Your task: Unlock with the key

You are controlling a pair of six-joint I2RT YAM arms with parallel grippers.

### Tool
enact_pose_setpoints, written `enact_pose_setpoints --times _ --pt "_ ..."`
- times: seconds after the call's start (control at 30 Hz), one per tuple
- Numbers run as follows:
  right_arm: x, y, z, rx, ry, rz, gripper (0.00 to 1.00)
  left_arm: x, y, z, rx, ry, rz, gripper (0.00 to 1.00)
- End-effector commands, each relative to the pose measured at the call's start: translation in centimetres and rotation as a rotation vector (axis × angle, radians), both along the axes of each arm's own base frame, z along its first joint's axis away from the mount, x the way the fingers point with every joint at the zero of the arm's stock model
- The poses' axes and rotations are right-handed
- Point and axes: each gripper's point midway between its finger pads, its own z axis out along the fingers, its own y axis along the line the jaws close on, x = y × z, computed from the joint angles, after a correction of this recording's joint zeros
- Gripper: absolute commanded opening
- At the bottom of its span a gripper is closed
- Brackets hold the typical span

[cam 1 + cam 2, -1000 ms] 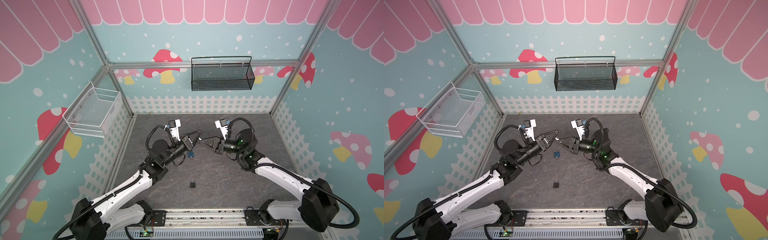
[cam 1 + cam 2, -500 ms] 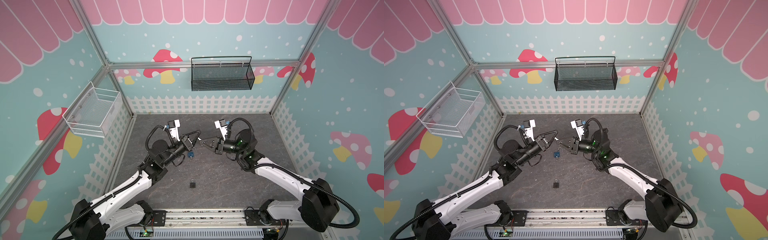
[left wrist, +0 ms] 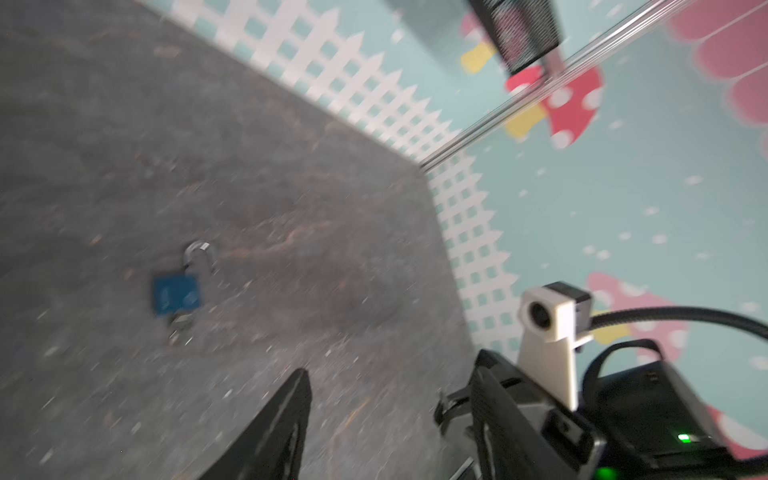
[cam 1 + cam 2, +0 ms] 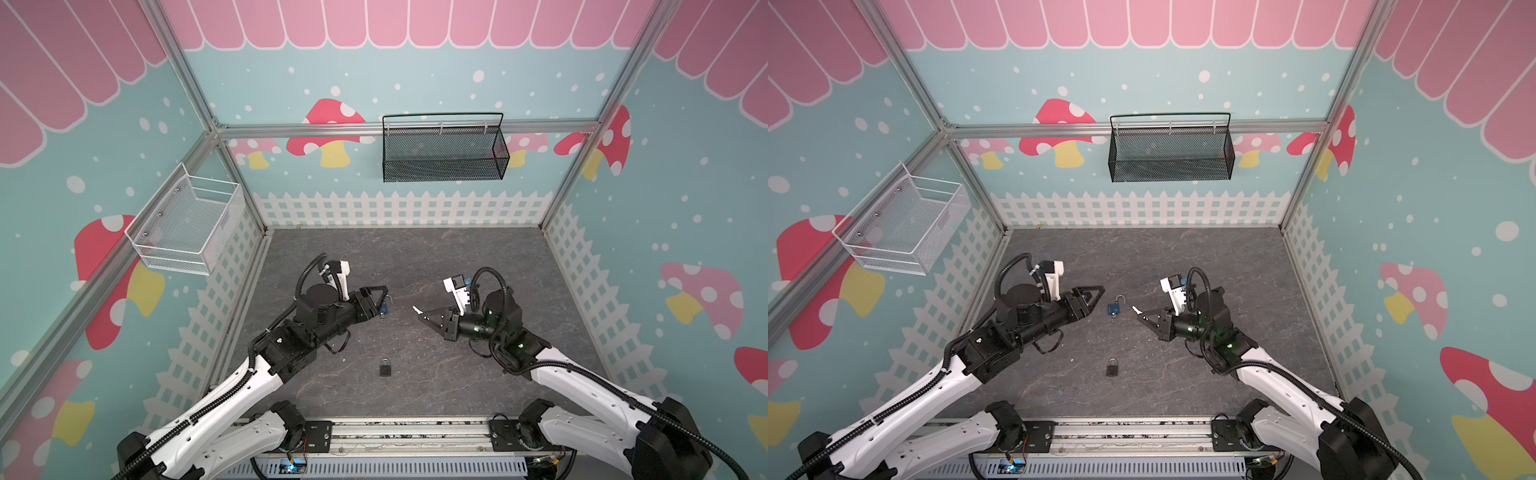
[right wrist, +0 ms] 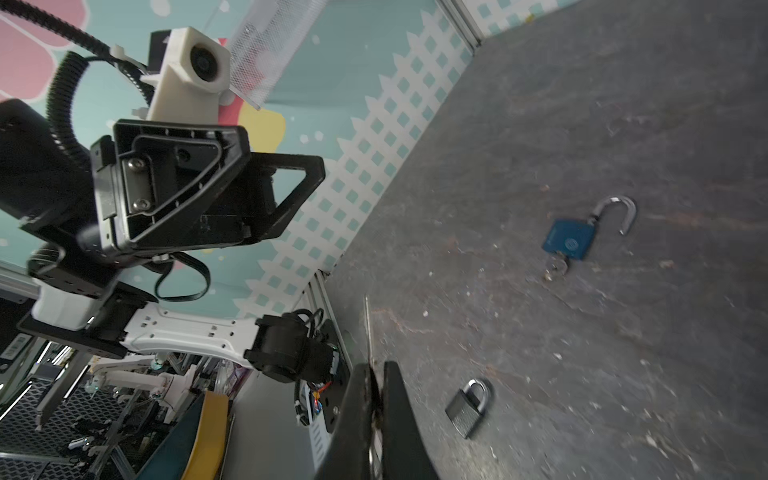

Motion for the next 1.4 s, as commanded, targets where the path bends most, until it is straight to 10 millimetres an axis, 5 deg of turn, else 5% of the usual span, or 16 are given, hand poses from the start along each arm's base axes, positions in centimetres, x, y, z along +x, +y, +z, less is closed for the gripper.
enact_pose_setpoints --times 0.0,0.23,0.43,0.87,1.37 --pt "-0.6 -1.4 -3.6 -0.107 0.051 -0.040 0.00 -3.2 2.6 -7.0 0.269 0.227 0.053 0.62" --pt "-2.6 -2.8 -8.1 -0.175 0.139 -0.046 0.00 -7.4 1.3 -14.1 0.504 0.440 -0.006 0.61" --pt "-3.0 -3.3 -8.8 -0.174 0.135 -0.059 0.00 -8.9 0.0 -18.2 0.643 0.525 -0.042 0.61" --pt "-3.2 -3.0 -9.9 -0.201 0.163 -0.034 0.00 -8.1 -3.3 -22.9 0.714 0.593 -0.089 0.53" --pt "-3.4 -2.9 -10.1 -0.206 0.162 -0.016 0.00 -8.7 -2.3 -26.3 0.769 0.679 -0.044 0.39"
